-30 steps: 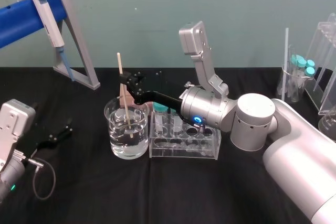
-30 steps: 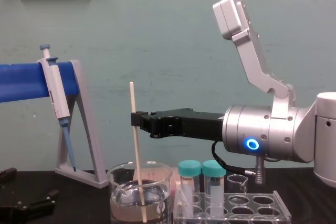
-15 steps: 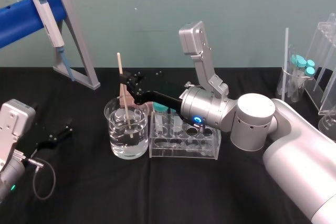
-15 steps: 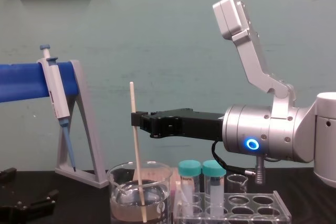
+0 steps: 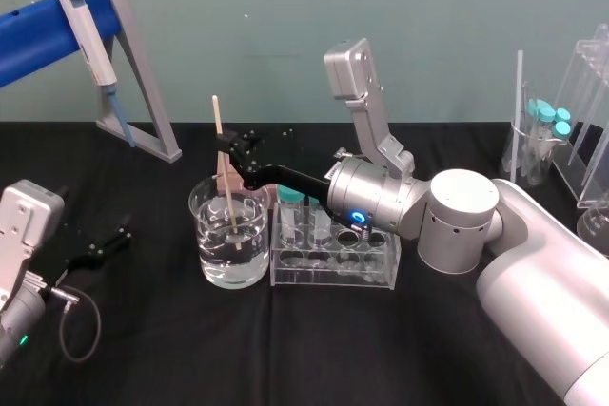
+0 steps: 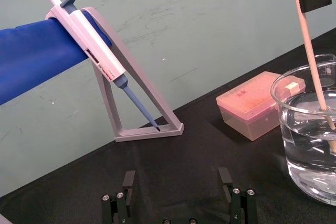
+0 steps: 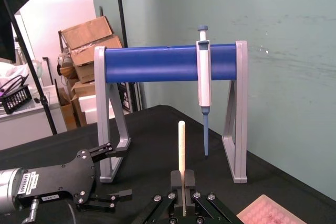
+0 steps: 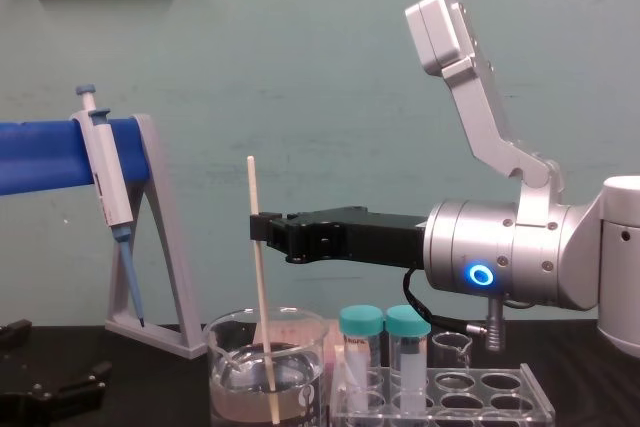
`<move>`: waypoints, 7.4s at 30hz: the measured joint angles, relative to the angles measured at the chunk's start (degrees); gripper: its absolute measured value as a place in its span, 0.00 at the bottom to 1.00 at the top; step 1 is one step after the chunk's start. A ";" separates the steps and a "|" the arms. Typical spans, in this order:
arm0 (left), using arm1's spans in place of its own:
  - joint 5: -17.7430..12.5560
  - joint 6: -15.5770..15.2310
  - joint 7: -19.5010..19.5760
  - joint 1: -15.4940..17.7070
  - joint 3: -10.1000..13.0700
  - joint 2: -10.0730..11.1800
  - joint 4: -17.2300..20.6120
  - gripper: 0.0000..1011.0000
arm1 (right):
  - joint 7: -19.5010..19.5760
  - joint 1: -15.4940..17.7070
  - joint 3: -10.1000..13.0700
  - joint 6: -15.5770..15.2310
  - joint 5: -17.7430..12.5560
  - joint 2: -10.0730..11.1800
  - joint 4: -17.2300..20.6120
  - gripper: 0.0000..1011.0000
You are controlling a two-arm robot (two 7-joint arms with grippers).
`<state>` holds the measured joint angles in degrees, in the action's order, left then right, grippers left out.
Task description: Hold the thermometer with one hand and immerse one end into the beaker, then reinsert it into the test tube rack.
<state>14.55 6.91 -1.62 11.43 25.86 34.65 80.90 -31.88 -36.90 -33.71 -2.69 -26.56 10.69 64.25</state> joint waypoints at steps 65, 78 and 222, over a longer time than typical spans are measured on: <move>0.00 0.00 0.00 0.00 0.00 0.00 0.00 0.99 | 7.52 12.82 16.67 -5.11 -10.89 22.17 26.13 0.03; 0.00 0.00 0.00 0.00 0.00 0.00 0.00 0.99 | 6.53 13.26 14.26 -5.56 -11.65 19.99 21.81 0.03; 0.00 0.00 0.00 0.00 0.00 0.00 0.00 0.99 | 31.16 23.13 18.63 8.33 14.94 9.49 14.50 0.99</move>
<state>14.55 6.91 -1.62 11.43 25.86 34.65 80.90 -0.72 -13.76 -15.08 5.64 -11.62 20.18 78.75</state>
